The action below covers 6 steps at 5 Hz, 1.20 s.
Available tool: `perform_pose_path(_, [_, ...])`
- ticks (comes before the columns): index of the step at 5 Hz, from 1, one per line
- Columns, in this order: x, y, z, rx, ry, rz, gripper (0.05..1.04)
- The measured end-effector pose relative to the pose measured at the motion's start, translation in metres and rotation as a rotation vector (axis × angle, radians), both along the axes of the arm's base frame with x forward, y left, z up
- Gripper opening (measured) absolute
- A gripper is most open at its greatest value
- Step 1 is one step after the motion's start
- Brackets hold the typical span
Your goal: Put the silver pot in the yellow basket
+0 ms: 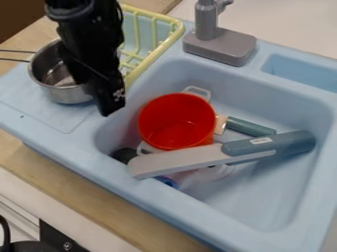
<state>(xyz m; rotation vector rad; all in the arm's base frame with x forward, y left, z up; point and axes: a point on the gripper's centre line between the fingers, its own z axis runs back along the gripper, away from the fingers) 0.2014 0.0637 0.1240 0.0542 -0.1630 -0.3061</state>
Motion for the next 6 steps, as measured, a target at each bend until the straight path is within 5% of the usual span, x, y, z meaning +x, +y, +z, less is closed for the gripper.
perform_pose_path(2, [0.001,0.003,-0.002,-0.034,-0.005,0.024,0.178])
perform_pose_path(3, [0.004,0.007,-0.002,-0.020,0.005,0.056,0.077])
perform_pose_path(6, [0.047,0.026,0.015,0.084,-0.024,0.177,0.066])
